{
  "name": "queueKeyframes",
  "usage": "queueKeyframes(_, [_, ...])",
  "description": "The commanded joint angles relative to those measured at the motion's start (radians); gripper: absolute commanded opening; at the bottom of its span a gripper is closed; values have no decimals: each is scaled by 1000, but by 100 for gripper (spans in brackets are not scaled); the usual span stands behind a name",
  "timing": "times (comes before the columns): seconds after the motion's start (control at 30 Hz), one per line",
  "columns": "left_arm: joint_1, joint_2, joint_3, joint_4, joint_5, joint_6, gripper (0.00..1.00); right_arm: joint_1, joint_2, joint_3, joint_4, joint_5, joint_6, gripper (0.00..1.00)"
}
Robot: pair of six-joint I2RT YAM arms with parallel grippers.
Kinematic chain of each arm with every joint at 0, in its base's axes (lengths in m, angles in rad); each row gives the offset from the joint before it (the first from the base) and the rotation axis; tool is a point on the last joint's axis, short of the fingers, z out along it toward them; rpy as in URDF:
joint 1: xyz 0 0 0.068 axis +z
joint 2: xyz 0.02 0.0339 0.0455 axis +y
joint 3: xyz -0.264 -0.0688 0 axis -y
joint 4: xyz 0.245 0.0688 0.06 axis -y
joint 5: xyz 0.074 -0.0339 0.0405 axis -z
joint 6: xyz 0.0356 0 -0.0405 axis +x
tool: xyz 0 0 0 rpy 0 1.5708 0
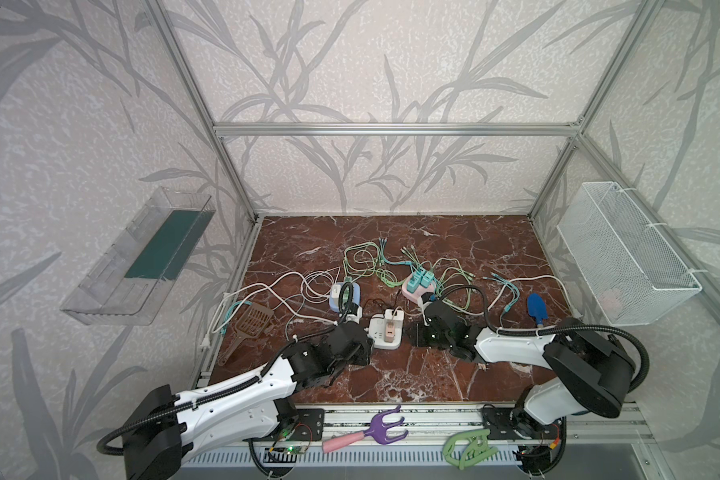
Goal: Pull the plug off the socket
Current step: 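Pull the teal plug out of the white strip toward the robot with the left gripper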
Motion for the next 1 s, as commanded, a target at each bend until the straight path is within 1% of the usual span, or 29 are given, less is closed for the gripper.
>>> queueKeyframes(0.0, [2, 2, -15, 39, 78, -3, 15, -5, 1, -8, 29, -16, -8, 50])
queueKeyframes(0.37, [2, 39, -109, 193, 204, -63, 16, -6, -29, -23, 37, -3, -18, 51])
queueKeyframes(0.47, [2, 50, -123, 217, 220, -70, 17, -6, -27, -21, 39, -5, -19, 51])
queueKeyframes(0.67, [2, 68, -156, 327, 251, -98, 18, -6, -23, -22, 41, -15, -10, 51])
queueKeyframes(0.97, [4, 134, -168, 412, 287, -116, 20, -7, -23, -26, 53, -23, -7, 51])
